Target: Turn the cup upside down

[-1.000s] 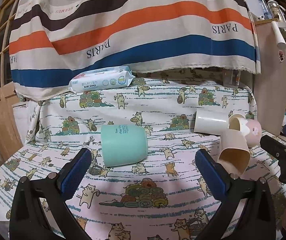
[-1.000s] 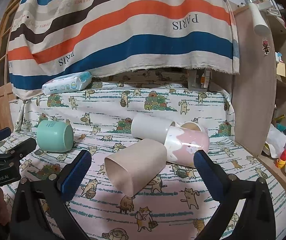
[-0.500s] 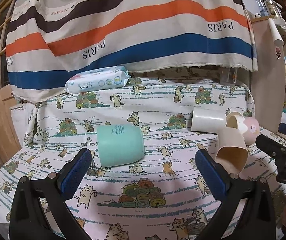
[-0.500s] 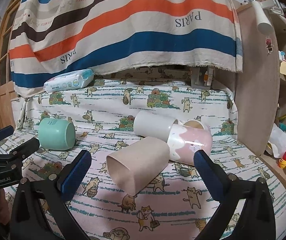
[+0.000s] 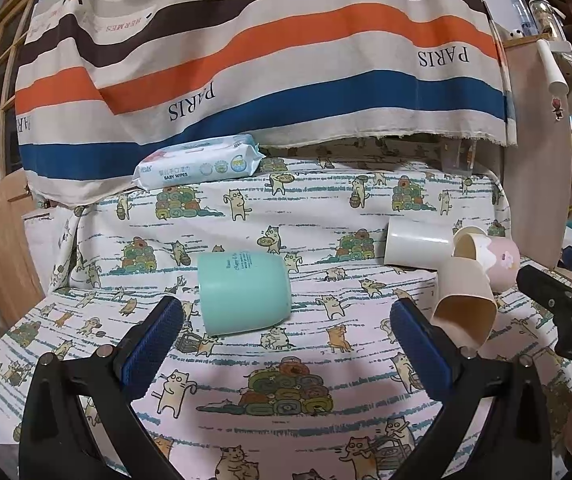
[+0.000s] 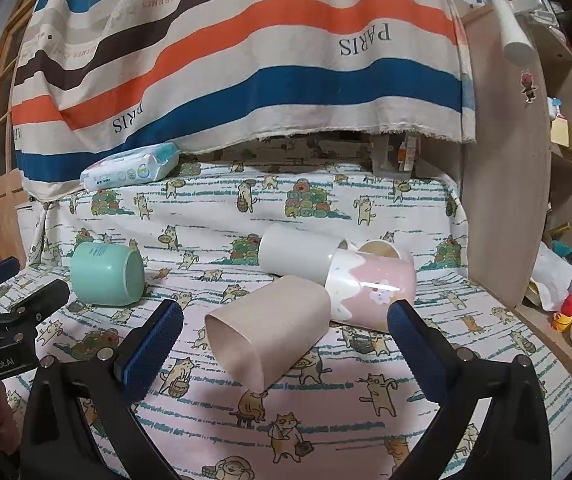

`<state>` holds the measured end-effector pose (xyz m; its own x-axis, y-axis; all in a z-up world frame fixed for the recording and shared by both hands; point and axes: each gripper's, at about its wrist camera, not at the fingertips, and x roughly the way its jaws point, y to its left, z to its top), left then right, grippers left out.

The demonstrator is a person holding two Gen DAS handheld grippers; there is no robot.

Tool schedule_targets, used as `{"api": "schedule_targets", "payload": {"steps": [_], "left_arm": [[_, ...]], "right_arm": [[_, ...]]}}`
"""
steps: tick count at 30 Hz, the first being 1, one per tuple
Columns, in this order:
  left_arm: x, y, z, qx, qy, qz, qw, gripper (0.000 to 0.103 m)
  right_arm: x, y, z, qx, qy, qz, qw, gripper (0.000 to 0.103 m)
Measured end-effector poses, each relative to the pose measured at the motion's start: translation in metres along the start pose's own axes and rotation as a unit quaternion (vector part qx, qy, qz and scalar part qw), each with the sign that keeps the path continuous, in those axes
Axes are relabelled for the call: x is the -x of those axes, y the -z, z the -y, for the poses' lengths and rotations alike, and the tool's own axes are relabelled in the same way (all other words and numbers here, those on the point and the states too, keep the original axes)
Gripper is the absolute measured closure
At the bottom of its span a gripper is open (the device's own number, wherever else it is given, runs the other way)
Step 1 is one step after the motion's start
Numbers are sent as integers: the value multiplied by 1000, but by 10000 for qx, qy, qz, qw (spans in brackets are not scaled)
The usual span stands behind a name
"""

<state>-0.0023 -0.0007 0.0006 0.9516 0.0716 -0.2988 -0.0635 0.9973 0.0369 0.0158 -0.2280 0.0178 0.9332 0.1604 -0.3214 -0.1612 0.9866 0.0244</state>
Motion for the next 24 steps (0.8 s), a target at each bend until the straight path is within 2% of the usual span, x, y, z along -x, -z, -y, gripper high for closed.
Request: {"api": "schedule_targets", "payload": {"steps": [24], "left_arm": [[-3, 1, 1, 32, 186, -70, 9998, 0]], "right_arm": [[3, 1, -3, 89, -85, 46, 9999, 0]]}}
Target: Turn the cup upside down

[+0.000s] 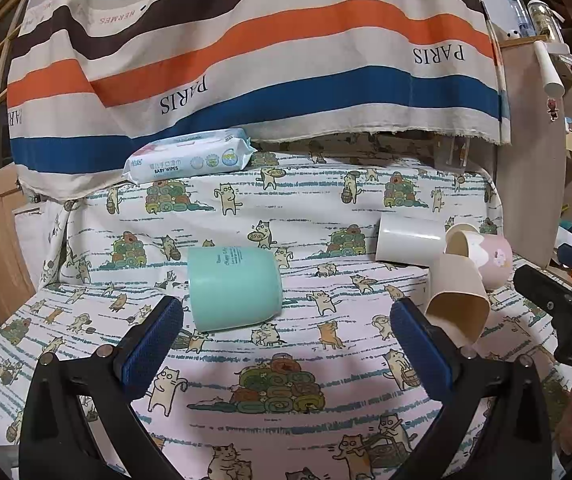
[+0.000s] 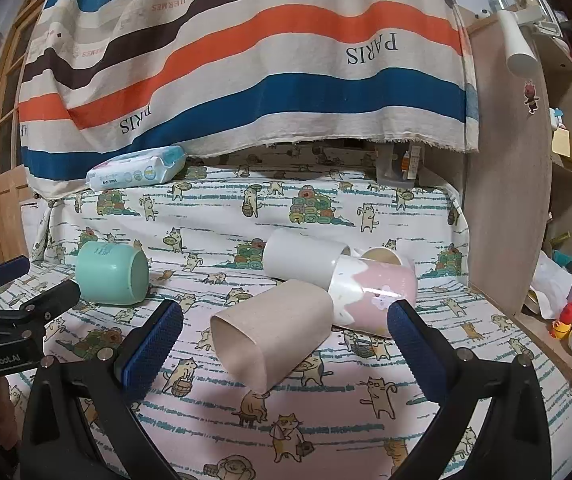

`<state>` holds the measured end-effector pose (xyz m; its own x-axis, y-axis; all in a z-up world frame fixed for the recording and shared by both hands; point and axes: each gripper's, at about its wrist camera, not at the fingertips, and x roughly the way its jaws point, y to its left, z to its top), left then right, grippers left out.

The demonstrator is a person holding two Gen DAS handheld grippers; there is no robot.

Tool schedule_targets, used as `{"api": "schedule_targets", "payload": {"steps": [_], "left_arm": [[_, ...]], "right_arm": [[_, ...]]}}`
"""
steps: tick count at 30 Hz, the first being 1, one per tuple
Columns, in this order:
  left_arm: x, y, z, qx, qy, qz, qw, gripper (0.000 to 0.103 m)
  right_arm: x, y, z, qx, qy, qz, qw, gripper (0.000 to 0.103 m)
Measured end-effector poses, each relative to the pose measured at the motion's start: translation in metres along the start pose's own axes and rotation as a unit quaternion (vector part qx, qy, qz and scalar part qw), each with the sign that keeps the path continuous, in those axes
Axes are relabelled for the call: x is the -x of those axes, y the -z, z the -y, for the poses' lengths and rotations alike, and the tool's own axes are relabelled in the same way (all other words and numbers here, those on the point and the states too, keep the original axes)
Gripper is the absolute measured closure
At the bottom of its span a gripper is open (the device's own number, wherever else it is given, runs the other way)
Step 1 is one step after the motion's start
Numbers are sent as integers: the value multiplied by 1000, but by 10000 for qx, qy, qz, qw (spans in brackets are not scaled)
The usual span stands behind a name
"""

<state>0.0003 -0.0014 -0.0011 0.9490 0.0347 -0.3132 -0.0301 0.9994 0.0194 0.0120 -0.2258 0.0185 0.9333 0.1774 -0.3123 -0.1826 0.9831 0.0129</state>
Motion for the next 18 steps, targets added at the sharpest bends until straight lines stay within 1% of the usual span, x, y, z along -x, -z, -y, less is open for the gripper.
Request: {"api": "schedule_targets", "payload": {"steps": [3, 4, 6, 8, 9, 11, 12, 14, 15, 16, 17, 18], "left_arm": [[0, 0, -1, 23, 54, 23, 10000, 0], [0, 0, -1, 34, 52, 17, 10000, 0], [-1, 0, -2, 32, 22, -3, 10000, 0], [-3, 0, -6, 113, -103, -36, 9999, 0], [-4, 0, -9, 159, -177, -47, 9997, 0], [-7, 0, -15, 292, -344, -107, 9989, 0], [-9, 1, -19, 368, -354, -166, 9986, 0], [-14, 1, -26, 516, -250, -321, 9978, 0], [-17, 2, -28, 572, -181, -394, 9974, 0], [-20, 2, -30, 629, -118, -476, 9968, 0], [-22, 3, -32, 670, -83, -547, 9962, 0], [-24, 3, -33, 697, -87, -585, 9958, 0]], "right_arm": [[-1, 0, 1, -15, 25, -39, 10000, 0], [0, 0, 1, -24, 238, -48, 9997, 0], [3, 0, 1, -2, 512, -39, 9987, 0], [9, -2, 3, 3, 468, -92, 9989, 0], [10, -6, 4, -15, 373, -198, 9991, 0], [6, -23, 4, -75, 171, -569, 9982, 0], [4, -31, 5, -147, 61, -703, 9974, 0], [-8, -52, 10, -474, -260, -1114, 9923, 0], [-14, -62, 14, -682, -555, -1267, 9880, 0], [-22, -71, 19, -956, -915, -1402, 9812, 0], [-32, -79, 25, -1243, -1121, -1570, 9733, 0], [-43, -85, 30, -1503, -1186, -1792, 9650, 0]]}}
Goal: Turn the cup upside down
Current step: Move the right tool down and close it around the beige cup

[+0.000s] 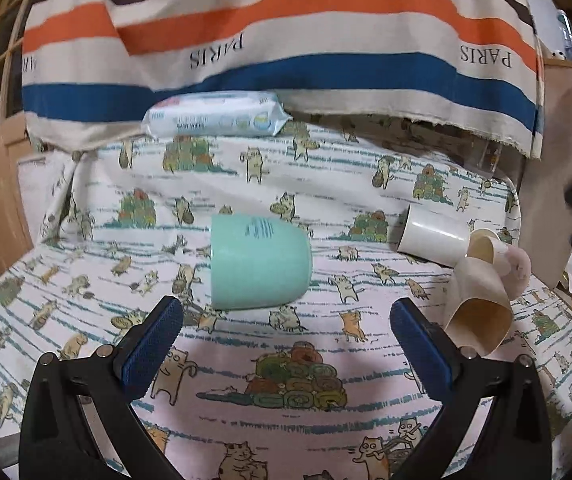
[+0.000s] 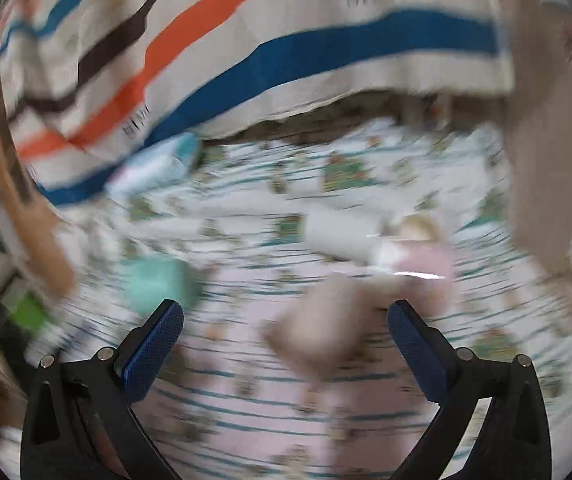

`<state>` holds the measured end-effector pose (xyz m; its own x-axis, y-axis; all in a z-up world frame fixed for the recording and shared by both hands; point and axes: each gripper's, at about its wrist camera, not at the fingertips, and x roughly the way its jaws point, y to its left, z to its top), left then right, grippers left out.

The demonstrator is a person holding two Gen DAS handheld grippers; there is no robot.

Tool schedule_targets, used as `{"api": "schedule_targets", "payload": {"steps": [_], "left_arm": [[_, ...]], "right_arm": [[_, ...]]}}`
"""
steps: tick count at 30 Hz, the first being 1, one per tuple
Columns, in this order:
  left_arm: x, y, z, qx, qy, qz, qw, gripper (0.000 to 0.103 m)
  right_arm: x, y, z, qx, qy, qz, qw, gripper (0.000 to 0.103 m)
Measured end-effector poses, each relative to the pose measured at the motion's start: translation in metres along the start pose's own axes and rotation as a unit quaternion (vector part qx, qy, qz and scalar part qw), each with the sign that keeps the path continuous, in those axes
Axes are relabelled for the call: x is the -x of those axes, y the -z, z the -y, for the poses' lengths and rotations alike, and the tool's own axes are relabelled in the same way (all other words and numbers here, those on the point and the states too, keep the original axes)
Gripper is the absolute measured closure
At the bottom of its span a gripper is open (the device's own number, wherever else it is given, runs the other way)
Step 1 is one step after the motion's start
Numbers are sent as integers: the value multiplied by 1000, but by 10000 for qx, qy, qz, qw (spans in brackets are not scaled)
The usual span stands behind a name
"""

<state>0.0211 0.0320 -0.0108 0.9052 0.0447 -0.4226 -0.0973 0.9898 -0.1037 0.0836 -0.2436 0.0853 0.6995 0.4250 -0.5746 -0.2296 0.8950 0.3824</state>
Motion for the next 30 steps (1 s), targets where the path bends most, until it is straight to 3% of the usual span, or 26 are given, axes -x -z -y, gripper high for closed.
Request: {"api": "schedule_targets", "payload": {"steps": [4, 7, 8, 11, 17, 30], "left_arm": [[1, 1, 2, 1, -52, 10, 10000, 0], [2, 0, 3, -19, -75, 41, 10000, 0], [2, 0, 3, -20, -76, 44, 10000, 0], [2, 0, 3, -12, -93, 31, 10000, 0], [3, -1, 3, -29, -93, 71, 9999, 0], [7, -1, 6, -162, -104, 174, 9997, 0]], "right_arm": [[-48, -23, 20, -804, 348, -1132, 9897, 0], [-88, -21, 21, -532, 1316, -1652, 9760, 0], [-101, -18, 23, -560, 1439, -1881, 9699, 0], [-134, -5, 34, -1053, 1221, -2417, 9568, 0], [-167, 9, 39, -1223, 1427, -2711, 9440, 1], [-178, 9, 42, -1047, 1673, -2746, 9411, 1]]}}
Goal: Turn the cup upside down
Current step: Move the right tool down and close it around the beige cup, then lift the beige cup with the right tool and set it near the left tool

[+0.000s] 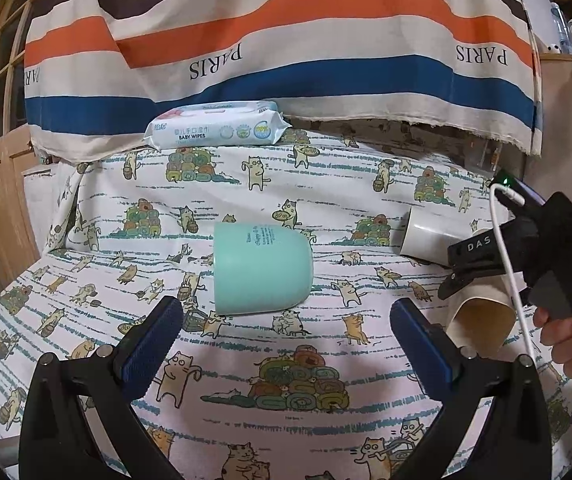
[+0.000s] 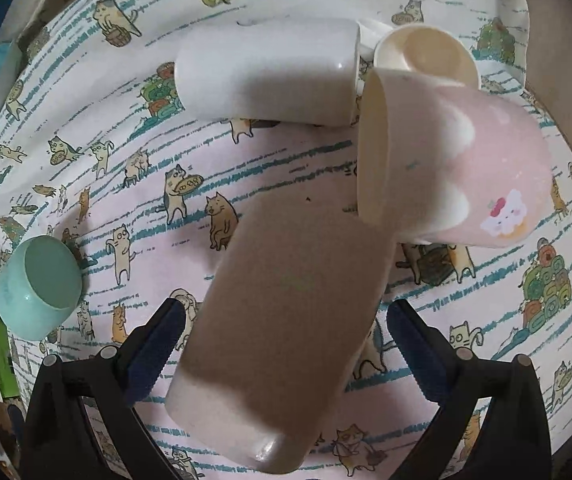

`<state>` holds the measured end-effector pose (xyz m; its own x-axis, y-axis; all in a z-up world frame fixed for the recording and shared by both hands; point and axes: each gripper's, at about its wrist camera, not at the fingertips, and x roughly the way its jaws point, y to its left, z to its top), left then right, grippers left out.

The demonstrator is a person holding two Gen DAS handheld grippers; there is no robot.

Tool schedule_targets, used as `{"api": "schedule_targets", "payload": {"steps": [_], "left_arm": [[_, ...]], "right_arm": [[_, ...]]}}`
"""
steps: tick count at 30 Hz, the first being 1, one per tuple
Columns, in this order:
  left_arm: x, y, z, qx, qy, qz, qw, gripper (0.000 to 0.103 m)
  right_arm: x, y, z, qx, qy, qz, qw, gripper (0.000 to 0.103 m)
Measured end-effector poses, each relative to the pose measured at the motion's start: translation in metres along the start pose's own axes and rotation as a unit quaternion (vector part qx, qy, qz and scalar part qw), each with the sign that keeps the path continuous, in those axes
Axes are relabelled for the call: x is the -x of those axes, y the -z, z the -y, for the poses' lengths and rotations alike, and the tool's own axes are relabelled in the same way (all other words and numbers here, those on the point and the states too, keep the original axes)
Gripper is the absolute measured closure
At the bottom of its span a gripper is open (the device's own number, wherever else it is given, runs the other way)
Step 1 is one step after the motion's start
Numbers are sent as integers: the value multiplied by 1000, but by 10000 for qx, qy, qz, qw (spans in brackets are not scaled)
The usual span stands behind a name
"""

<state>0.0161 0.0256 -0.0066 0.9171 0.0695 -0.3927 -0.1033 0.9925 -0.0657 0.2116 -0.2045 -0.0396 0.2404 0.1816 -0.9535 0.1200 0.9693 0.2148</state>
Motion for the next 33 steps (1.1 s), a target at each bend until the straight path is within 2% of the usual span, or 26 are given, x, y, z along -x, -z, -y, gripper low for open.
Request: {"api": "schedule_targets", "payload": {"steps": [4, 9, 15, 19, 28, 33], "left_arm": [[3, 0, 1, -38, 9, 67, 10000, 0], [5, 0, 6, -152, 2, 128, 9998, 0], [2, 0, 1, -36, 44, 68, 10000, 0], [0, 0, -5, 108, 31, 3, 9999, 0], [3, 1, -4, 83, -18, 69, 9999, 0], [3, 1, -4, 83, -19, 68, 9999, 0]], "right_arm": [[-6, -1, 5, -40, -36, -91, 9999, 3], [1, 1, 1, 131, -75, 58, 9999, 19], [12, 13, -10, 650, 51, 353, 9973, 30], [24, 21, -11, 782, -133, 357, 9962, 32], [66, 57, -23, 1230, -526, 681, 9887, 33], [77, 71, -24, 1177, -748, 883, 9863, 33]]}}
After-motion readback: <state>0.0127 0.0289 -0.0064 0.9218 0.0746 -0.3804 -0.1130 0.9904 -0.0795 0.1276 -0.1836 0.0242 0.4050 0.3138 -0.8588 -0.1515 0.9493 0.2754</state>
